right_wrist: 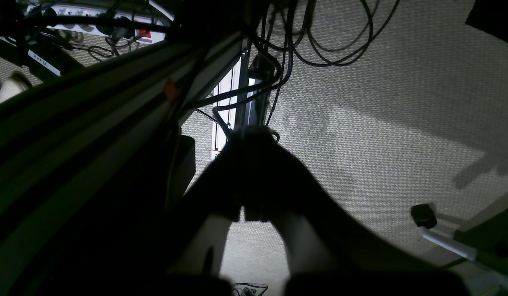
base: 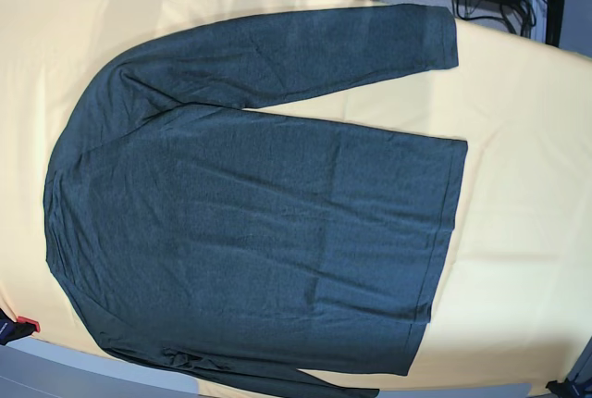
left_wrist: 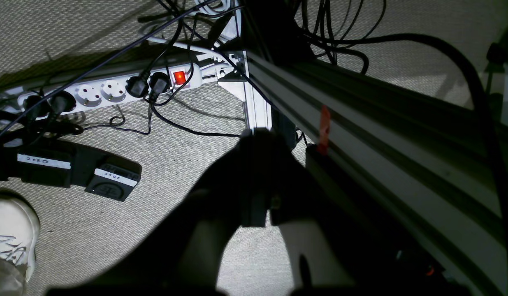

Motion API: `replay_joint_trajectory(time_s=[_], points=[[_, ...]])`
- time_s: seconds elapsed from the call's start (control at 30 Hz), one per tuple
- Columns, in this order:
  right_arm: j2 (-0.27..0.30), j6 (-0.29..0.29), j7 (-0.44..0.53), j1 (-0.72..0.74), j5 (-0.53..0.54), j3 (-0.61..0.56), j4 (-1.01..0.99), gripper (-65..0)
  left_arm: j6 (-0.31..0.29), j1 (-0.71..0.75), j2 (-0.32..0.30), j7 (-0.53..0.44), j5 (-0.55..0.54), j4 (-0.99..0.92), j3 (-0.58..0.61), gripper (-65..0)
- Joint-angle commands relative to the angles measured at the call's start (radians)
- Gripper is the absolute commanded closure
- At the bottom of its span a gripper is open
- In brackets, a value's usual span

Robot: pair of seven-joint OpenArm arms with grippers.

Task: Fold the T-shirt properly

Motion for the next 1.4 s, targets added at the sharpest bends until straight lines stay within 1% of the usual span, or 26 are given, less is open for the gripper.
replay_joint_trajectory(time_s=[0.0, 0.47, 0.53, 0.57, 0.63, 0.67, 0.7, 0.8, 0.9, 1.07, 1.2, 1.37], points=[[0.003, 0.007, 0.006, 0.002, 0.006, -0.002, 0.005, -1.3, -0.007, 0.000, -0.002, -0.003, -0.008, 0.006, 0.000, 0.0], [0.005, 0.008, 0.007, 0.002, 0.006, -0.002, 0.006, -1.3, -0.007, 0.002, -0.003, -0.003, -0.008, 0.006, 0.000, 0.0], [0.010, 0.009, 0.006, 0.002, 0.006, -0.002, 0.008, -1.3, -0.008, 0.003, -0.006, 0.014, -0.008, 0.016, 0.000, 0.0], [0.015, 0.018, -0.006, 0.002, 0.006, -0.002, 0.014, -1.3, -0.007, 0.003, -0.007, 0.048, -0.008, 0.026, 0.000, 0.0], [0.033, 0.089, -0.061, -0.003, 0.006, -0.002, 0.032, 0.0, -0.007, 0.004, -0.011, 0.143, -0.009, 0.053, 0.000, 0.0], [0.043, 0.128, -0.088, -0.014, 0.006, -0.002, 0.047, 0.0, -0.006, 0.012, -0.011, 0.173, -0.009, 0.072, 0.000, 0.0], [0.053, 0.150, -0.105, -0.032, 0.006, -0.002, 0.070, 0.0, -0.006, 0.026, -0.014, 0.193, -0.013, 0.099, 0.000, 0.0], [0.080, 0.153, -0.113, -0.121, 0.006, -0.002, 0.172, 0.0, -0.007, 0.098, -0.023, 0.219, -0.068, 0.196, 0.009, 0.0], [0.099, 0.157, -0.124, -0.226, 0.006, -0.002, 0.299, 0.0, -0.006, 0.180, -0.037, 0.219, -0.115, 0.296, 0.053, 0.0], [0.130, 0.247, -0.206, -0.382, 0.022, -0.002, 0.520, 0.0, -0.007, 0.311, -0.067, 0.277, -0.114, 0.489, 0.187, 0.0], [0.160, 0.269, -0.264, -0.512, 0.070, -0.002, 0.720, 0.0, -0.007, 0.424, -0.114, 0.335, -0.121, 0.675, 0.256, 0.0], [0.206, 0.267, -0.283, -0.684, 0.066, -0.002, 0.985, 0.0, -0.007, 0.566, -0.196, 0.381, -0.190, 0.914, 0.261, 0.0]])
